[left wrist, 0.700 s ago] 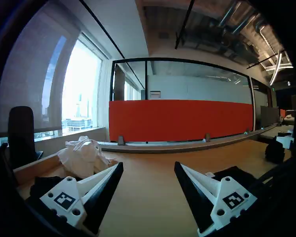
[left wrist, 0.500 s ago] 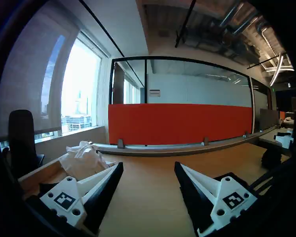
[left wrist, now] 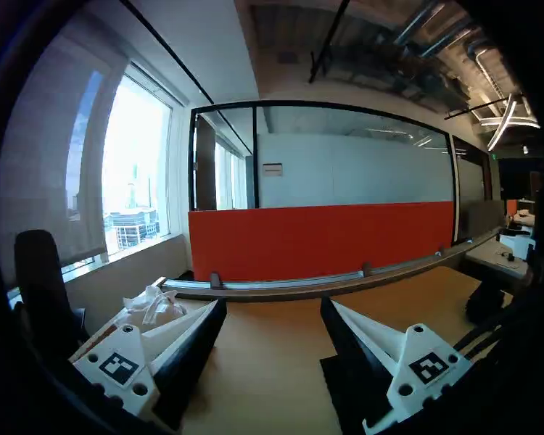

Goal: Fold towel

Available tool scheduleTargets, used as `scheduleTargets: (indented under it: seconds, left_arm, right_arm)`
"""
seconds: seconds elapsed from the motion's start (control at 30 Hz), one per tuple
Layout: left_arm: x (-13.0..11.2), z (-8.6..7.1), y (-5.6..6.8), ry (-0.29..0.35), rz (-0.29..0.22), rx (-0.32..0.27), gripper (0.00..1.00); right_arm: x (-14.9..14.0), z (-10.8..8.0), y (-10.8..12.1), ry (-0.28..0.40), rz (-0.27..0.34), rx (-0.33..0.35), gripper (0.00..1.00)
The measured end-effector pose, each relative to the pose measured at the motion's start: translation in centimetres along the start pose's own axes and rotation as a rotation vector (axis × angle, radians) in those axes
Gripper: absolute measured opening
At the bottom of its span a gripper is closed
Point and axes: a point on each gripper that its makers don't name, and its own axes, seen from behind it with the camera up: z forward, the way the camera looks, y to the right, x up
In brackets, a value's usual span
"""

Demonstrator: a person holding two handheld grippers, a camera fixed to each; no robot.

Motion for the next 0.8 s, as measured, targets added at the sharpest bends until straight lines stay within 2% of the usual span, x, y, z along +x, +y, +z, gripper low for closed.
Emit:
scheduleTargets:
  seconds: [0.17, 0.3, 0.4, 0.57, 0.67, 0.8]
  left_arm:
    - [1.2, 0.2, 0.9, -0.04, 0.062, -0.058, 0.96]
    - [1.7, 0.4, 2.0, -0.069, 0.111, -0.114, 0.96]
    - [1.9, 0.5, 3.3, -0.091, 0.141, -0.167, 0.96]
    - [1.5, 0.5, 5.7, -0.137, 0.178, -0.272, 0.96]
    - [1.0, 0.3, 6.9, -0.168, 0.188, -0.327, 0.96]
    - [-0.1, 0.0, 8.5, -0.216, 0.193, -0.398, 0.96]
  right_arm:
    - [1.5, 0.2, 0.1, -0.018, -0.019, 0.023, 1.0]
    - [2.0, 0.1, -0.8, -0.044, -0.047, 0.082, 1.0]
    - [2.2, -0.1, -2.0, -0.069, -0.072, 0.148, 1.0]
    - [1.0, -1.0, -4.9, -0.148, -0.13, 0.295, 1.0]
    - [-0.2, -1.7, -6.7, -0.202, -0.182, 0.386, 1.0]
    - [-1.0, -2.4, -8.4, -0.25, -0.236, 0.471, 1.0]
